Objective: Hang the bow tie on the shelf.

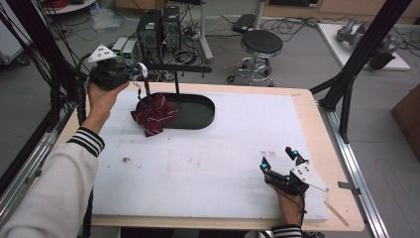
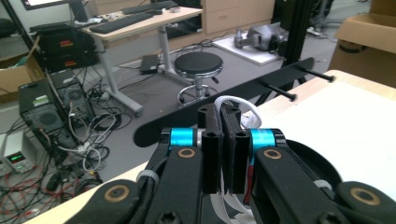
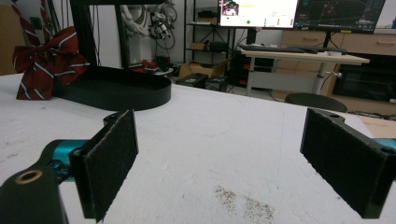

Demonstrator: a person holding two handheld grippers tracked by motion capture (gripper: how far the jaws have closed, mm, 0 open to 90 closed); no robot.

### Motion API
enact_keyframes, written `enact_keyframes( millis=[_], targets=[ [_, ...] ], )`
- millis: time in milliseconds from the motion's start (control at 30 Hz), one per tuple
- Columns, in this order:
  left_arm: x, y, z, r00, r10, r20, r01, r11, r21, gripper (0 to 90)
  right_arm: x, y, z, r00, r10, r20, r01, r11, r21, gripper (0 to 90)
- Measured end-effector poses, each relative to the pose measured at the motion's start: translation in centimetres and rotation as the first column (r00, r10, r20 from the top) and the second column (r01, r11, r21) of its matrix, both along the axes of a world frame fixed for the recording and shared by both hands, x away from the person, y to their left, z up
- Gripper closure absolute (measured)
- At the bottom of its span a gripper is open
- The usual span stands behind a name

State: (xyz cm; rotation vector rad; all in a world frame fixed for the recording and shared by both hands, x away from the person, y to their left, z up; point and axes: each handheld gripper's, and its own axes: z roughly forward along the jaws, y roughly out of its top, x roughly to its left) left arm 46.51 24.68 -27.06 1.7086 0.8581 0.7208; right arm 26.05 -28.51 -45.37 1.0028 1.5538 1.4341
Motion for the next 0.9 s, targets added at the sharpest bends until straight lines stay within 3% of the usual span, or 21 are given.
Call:
enact_keyframes(
  millis=[500,800,900],
  targets=[
    [3.0,0.6,1.8,0.9996,-0.026,0.009,0.026,0.9996,0.006,87.2,0.0,0.0,0.0,1.0,-0.003,-0.005,0.003,1.0,0.005,10.3],
    [4.8,0.7,1.9,0.9995,0.011,0.031,-0.012,0.9997,0.02,87.2,0.0,-0.1,0.0,1.0,-0.002,-0.003,0.002,1.0,0.004,10.3],
    [5.5,1.1,1.3,0.9992,0.037,0.016,-0.038,0.9985,0.039,87.2,0.0,-0.1,0.0,1.0,-0.002,-0.004,0.002,1.0,0.005,10.3]
  ],
)
